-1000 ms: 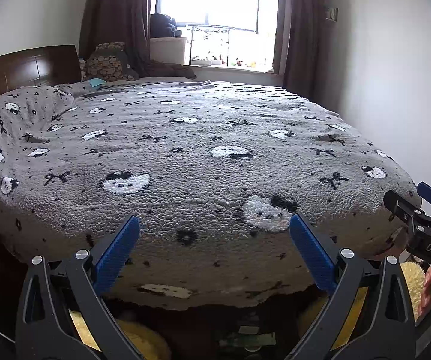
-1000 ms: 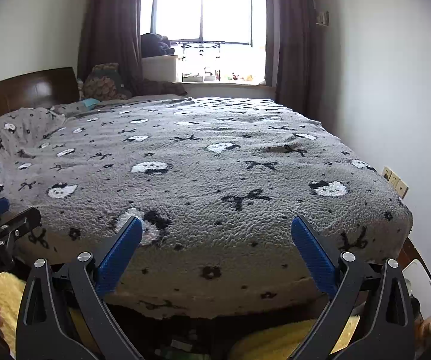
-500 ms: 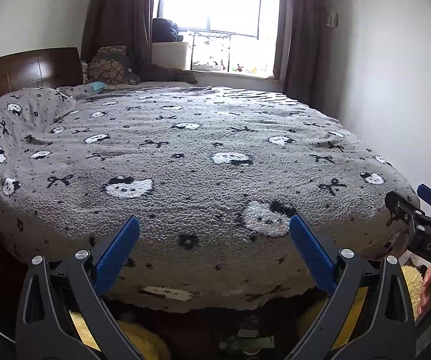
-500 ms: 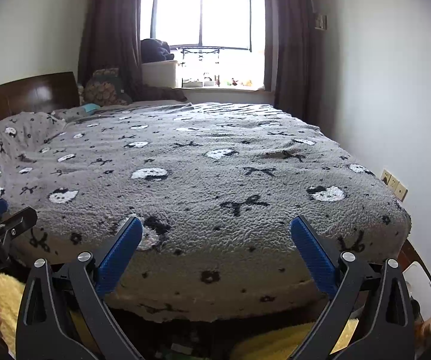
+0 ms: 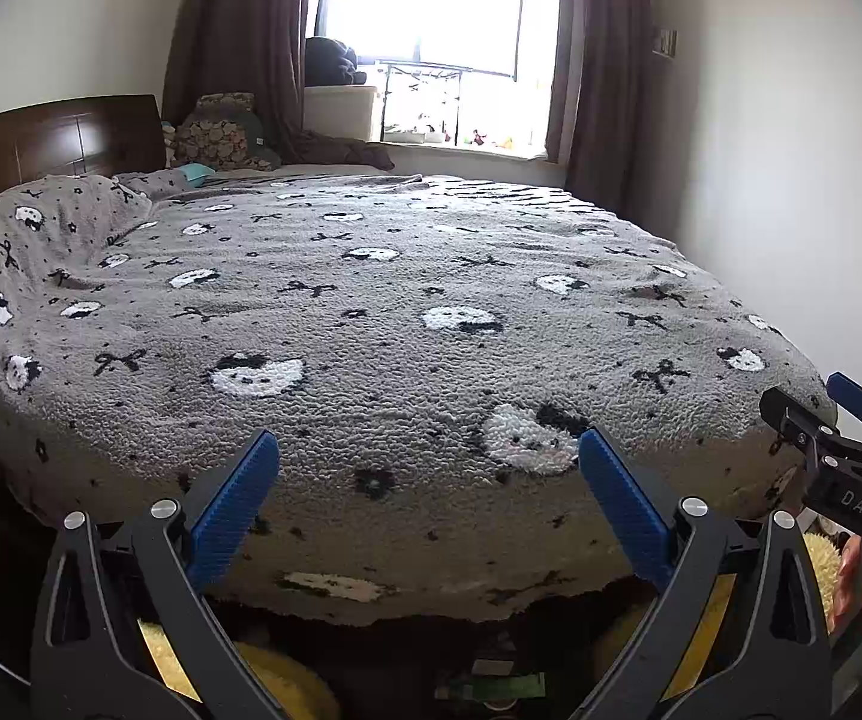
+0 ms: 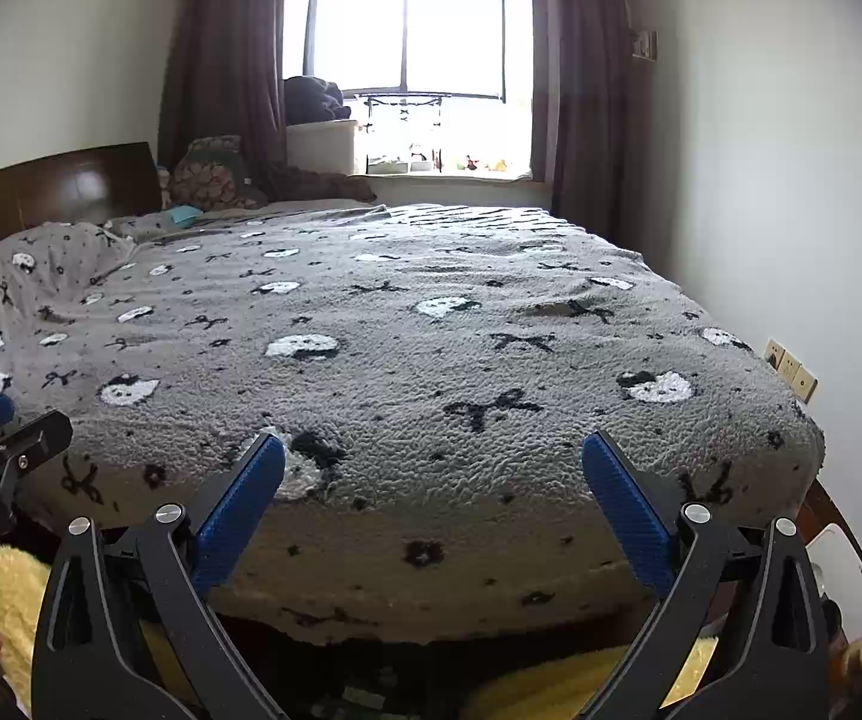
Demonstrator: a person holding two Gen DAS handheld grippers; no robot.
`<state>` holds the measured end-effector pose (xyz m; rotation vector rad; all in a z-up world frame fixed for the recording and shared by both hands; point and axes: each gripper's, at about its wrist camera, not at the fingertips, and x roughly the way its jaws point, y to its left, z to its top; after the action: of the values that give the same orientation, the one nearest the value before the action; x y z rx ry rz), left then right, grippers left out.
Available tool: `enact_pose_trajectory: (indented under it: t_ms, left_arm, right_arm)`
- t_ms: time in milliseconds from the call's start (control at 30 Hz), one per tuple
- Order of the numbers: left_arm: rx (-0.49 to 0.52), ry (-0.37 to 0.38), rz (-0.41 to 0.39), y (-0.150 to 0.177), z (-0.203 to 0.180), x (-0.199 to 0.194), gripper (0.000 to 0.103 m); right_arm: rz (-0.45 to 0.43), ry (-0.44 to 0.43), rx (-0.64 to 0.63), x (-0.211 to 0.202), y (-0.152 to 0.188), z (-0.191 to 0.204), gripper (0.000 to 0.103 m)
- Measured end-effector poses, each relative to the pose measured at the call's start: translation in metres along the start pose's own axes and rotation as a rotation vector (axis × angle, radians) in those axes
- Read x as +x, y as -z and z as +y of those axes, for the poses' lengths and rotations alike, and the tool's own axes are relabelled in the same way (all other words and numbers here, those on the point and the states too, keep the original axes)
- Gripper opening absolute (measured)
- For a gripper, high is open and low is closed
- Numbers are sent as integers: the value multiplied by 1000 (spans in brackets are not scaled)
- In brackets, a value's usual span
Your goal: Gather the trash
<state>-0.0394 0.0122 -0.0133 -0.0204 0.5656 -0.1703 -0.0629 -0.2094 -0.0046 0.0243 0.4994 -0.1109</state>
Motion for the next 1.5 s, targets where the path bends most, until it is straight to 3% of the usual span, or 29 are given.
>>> enact_pose_trajectory:
  t_ms: [1500]
  left_arm:
    - [0, 2, -15, -6, 1, -3, 95]
  right_arm:
    - [22, -21, -4, 8, -1, 4, 100]
